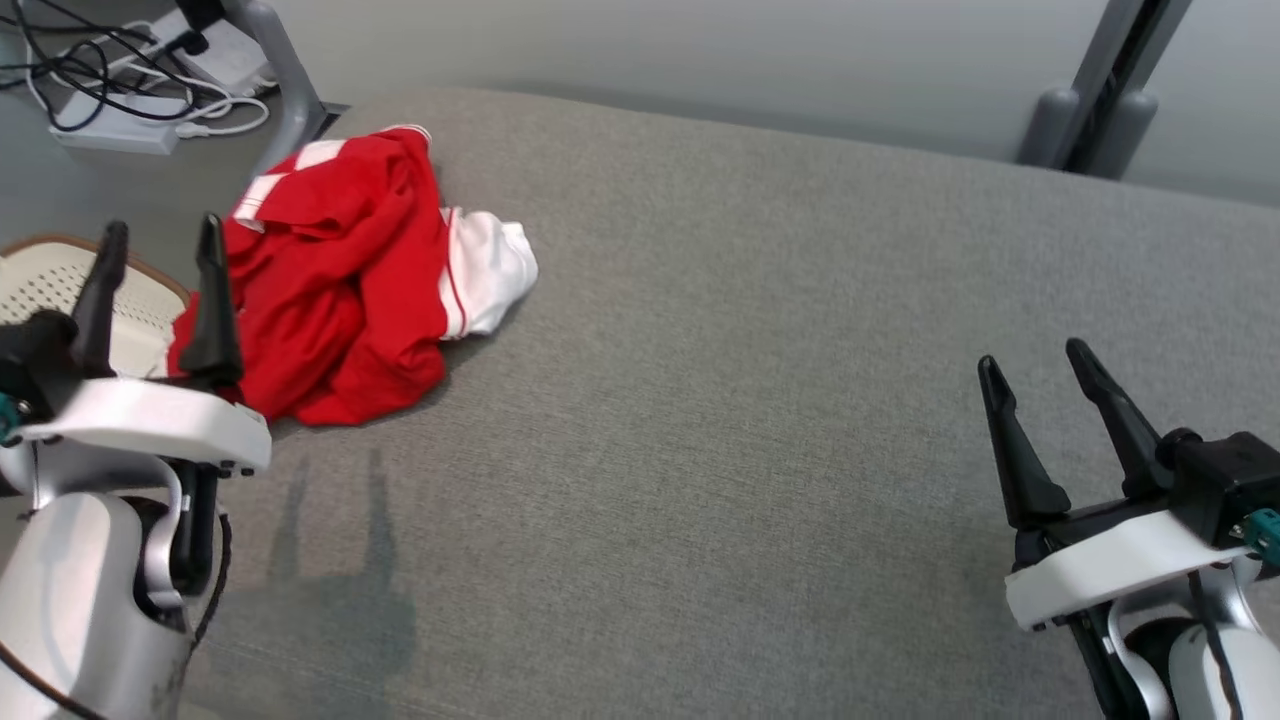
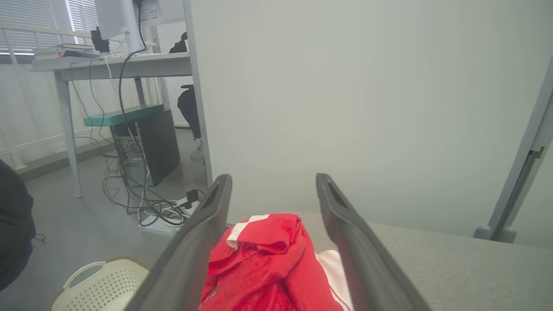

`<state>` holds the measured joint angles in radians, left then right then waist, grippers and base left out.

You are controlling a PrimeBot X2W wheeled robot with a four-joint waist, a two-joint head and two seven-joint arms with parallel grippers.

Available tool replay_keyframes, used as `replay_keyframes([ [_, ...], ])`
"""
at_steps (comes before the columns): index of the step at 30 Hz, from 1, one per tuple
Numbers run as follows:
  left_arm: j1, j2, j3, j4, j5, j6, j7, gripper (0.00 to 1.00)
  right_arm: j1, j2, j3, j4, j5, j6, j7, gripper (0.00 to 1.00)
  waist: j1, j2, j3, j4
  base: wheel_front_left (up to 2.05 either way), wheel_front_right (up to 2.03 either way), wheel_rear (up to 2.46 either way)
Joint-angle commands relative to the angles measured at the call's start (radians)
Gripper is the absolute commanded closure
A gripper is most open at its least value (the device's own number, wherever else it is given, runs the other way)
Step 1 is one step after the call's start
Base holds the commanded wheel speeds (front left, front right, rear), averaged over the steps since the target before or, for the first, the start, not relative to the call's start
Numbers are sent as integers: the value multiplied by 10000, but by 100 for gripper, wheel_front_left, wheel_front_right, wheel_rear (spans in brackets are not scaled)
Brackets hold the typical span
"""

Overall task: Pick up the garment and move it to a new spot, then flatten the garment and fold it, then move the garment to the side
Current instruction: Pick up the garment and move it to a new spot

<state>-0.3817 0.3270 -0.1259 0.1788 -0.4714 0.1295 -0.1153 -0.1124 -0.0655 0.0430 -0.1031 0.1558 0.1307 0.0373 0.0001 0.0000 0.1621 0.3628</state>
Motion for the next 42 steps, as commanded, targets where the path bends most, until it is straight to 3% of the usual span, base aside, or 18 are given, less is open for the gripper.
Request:
replay_keyframes([
  [1,-280,-21,66,151,-71,-48,-29,0,-177,-81,-16,-85,-82,1,52,0,-1,0,991,-715,0,0,0],
  [7,-1658,150,495,2064,-753,-579,34,0,-795,-196,171,-314,-143,1,102,0,-1,0,2284,-1427,0,0,0],
  [15,-3375,538,761,5222,-1403,-1403,383,0,-1286,-235,369,-138,-109,1,-126,0,-1,0,3179,-2028,0,0,0],
  [23,-4426,898,727,7302,-1366,-1649,112,0,-1459,-197,346,77,-87,1,-334,0,-1,0,3419,-2228,0,0,0],
  [24,-4512,905,722,7457,-1380,-1699,64,90,-1452,-190,323,95,-97,1,-342,0,-1,0,3417,-2217,0,0,0],
  [25,-4566,906,667,7616,-1360,-1733,102,100,-1444,-181,304,110,-102,1,-359,0,-1,0,3410,-2198,0,0,0],
  [36,-5192,1204,310,7231,-694,-1616,-1165,100,-1242,-113,197,344,-65,1,-441,0,-1,0,2759,-1891,0,0,0],
  [42,-4488,1423,394,5480,-451,-1248,-1376,100,-777,-33,219,624,82,1,-589,0,-1,0,1586,-1934,0,0,0],
])
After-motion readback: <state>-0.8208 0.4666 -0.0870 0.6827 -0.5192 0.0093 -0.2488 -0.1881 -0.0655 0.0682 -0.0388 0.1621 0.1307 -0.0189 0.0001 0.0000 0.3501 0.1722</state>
